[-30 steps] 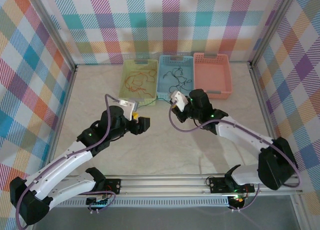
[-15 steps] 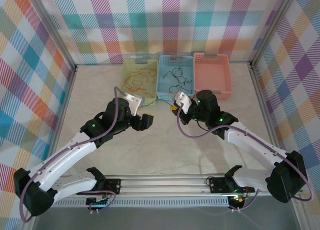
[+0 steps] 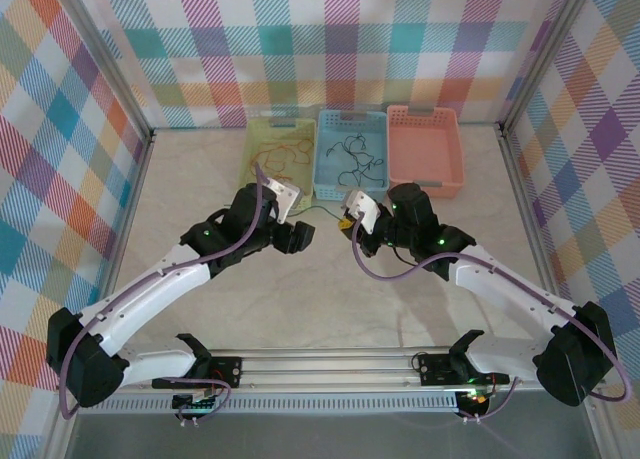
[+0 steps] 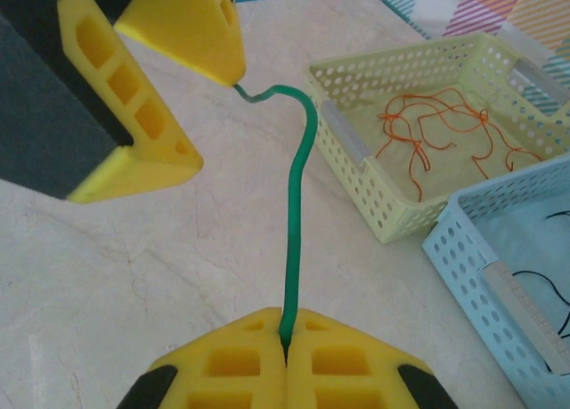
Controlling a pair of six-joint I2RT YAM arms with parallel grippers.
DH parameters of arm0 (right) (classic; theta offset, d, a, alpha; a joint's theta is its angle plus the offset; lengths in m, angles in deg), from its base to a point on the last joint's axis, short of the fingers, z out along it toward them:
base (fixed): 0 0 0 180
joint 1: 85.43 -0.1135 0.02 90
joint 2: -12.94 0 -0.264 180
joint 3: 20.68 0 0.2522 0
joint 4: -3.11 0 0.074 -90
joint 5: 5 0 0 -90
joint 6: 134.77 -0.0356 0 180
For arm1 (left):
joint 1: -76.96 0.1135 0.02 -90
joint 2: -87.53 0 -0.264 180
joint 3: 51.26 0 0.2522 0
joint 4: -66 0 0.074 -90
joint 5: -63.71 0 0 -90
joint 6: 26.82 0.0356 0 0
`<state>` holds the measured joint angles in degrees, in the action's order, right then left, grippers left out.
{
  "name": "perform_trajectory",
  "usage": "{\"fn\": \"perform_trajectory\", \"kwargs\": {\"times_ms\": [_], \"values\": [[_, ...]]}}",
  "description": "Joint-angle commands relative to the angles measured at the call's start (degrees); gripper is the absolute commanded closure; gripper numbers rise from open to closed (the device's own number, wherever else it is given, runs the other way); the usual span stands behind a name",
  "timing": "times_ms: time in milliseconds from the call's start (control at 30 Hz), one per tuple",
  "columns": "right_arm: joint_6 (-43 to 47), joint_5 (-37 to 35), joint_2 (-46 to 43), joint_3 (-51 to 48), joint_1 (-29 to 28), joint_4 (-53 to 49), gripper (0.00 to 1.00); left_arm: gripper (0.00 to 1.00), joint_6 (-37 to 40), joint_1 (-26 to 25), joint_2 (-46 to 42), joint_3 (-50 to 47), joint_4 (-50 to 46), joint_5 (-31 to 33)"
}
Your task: Untangle the cables
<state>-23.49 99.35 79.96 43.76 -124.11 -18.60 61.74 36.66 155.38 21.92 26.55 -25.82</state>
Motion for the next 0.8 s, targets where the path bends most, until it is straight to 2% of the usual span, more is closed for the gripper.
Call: {"fn": "perform_trajectory", "kwargs": {"times_ms": [0, 100, 200, 333, 433, 533, 700, 767], "values": [[-0.35, -0.21, -0.47, 1.88, -0.44, -0.62, 1.0, 0.29, 2.31, -1.62, -0.07, 5.58, -6.89, -2.22], [-0.77, -0.81, -0.23, 2.22, -0.41, -0.93, 1.0, 0.32, 1.16, -3.4, 0.36, 11.52, -16.95, -4.05], [-0.63, -0.49, -0.07, 2.32, -0.39, -0.93, 1.0, 0.31, 1.07, -4.98, -0.73, 13.43, -20.52, -3.27], [-0.69, 0.73, -0.08, 2.74, -0.44, -1.82, 1.0, 0.24, 4.66, -5.48, -1.51, 12.63, -19.02, 2.5], [-0.93, 1.77, -0.06, 3.09, -0.43, -2.43, 1.0, 0.22, 7.68, -5.44, 0.89, 12.53, -17.29, 4.52], [-1.13, 2.22, -0.36, 3.29, -0.44, -2.82, 1.0, 0.22, 8.6, -5.45, 4.35, 12.83, -15.11, 8.11], [-1.45, 2.44, -0.69, 3.12, -0.39, -3.39, 1.0, 0.25, 9.54, -5.32, 8.09, 12.55, -12.21, 7.72], [-1.42, 2.35, -0.77, 2.94, -0.44, -3.38, 1.0, 0.29, 9.16, -5.33, 8.43, 12.39, -10.81, 8.5]]}}
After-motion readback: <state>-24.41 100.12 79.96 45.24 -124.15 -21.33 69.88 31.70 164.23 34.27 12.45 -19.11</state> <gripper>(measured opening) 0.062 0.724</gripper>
